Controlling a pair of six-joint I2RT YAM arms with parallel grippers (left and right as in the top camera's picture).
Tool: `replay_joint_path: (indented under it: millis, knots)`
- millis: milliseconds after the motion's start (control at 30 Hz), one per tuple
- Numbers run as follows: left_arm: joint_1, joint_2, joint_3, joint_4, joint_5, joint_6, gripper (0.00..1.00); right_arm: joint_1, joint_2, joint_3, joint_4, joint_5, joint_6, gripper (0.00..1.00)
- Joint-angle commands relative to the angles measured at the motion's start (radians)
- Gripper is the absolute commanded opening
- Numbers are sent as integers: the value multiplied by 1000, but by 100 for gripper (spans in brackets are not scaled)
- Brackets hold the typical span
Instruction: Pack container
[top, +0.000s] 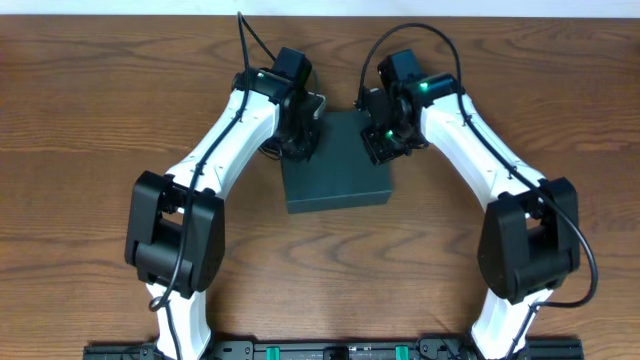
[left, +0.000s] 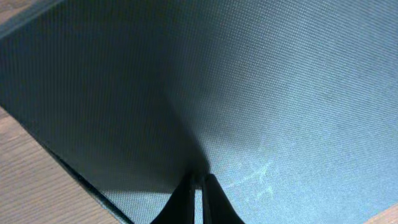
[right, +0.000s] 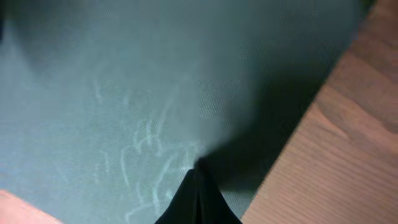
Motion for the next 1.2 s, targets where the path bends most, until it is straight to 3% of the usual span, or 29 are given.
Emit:
replay_joint_path:
  millis: [0, 300, 500, 633, 767, 933, 1033, 1167]
  knots:
    - [-10, 85, -18, -24, -7, 13, 6, 4, 16, -55, 9, -2, 3, 1]
    - [-8, -145, 41, -119, -64, -30, 5, 3, -87, 127, -25, 105, 9, 1]
    - [-8, -494, 47, -164, -301, -20, 6, 65, -279, 291, -37, 422, 8, 2]
    - [-8, -724, 47, -156, -456, 49, 6, 162, -435, 328, -27, 659, -3, 2]
    - [-8, -926, 47, -164, -492, 50, 6, 300, -598, 328, -71, 820, -9, 1]
    - [-8, -1143, 47, -211, -492, 42, 6, 532, -818, 328, -210, 912, 143, 1]
    - [-8, -1255, 47, -275, -493, 43, 6, 667, -943, 328, -343, 1001, 304, 1]
    - [-8, -1347, 47, -361, -523, 39, 6, 724, -1065, 328, -526, 1089, 453, 1]
